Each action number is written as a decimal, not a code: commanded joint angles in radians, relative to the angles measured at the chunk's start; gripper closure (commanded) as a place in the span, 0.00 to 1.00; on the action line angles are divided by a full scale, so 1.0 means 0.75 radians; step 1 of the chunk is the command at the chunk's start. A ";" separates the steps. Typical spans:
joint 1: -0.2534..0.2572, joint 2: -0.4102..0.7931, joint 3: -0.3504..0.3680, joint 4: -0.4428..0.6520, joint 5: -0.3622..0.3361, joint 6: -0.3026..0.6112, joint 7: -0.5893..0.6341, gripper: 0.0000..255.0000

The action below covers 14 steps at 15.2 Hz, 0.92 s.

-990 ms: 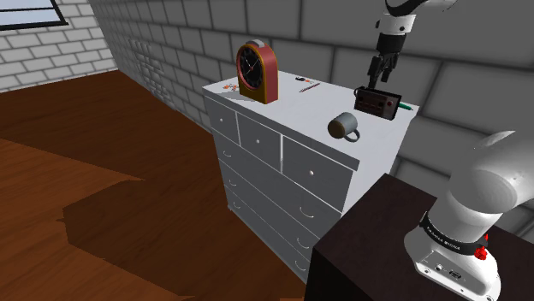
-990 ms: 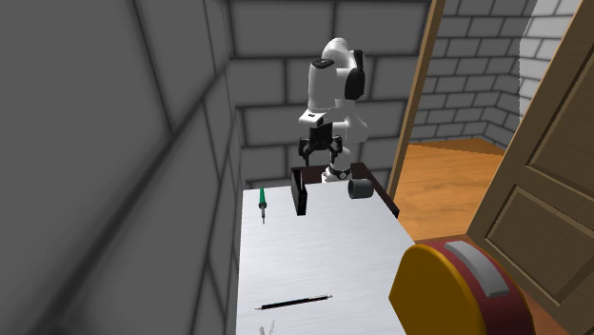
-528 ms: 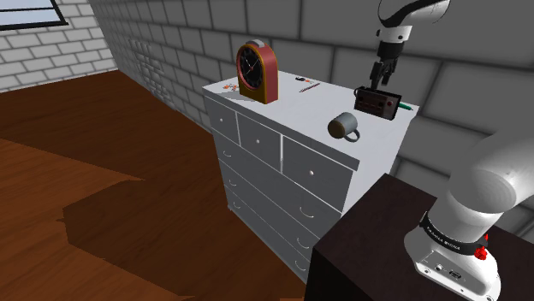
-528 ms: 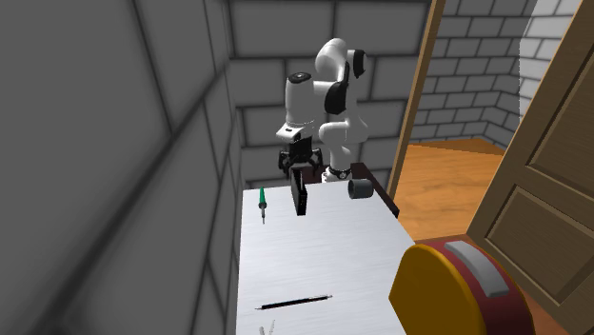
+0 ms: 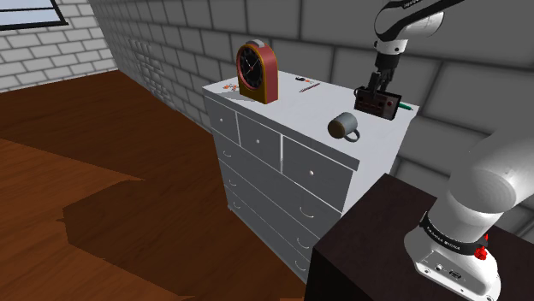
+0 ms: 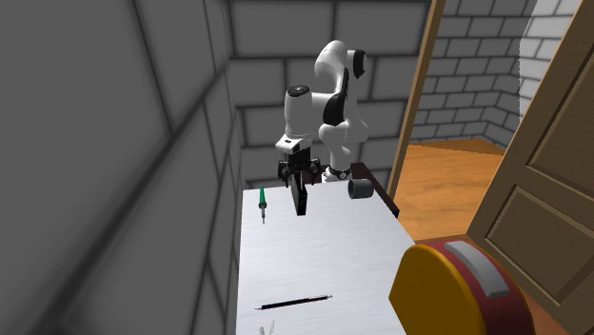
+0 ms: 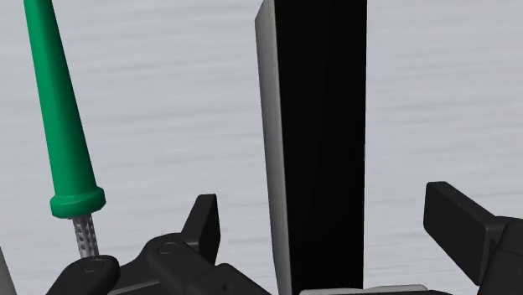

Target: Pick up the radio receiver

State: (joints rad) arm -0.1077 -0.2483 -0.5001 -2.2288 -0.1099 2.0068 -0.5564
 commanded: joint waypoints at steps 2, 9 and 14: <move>0.000 0.005 -0.002 -0.002 0.002 0.007 -0.002 1.00; 0.000 0.005 -0.002 -0.004 0.002 0.009 -0.002 1.00; 0.001 -0.015 0.007 0.053 -0.003 -0.066 0.004 1.00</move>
State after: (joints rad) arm -0.1071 -0.2593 -0.4950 -2.2017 -0.1124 1.9700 -0.5524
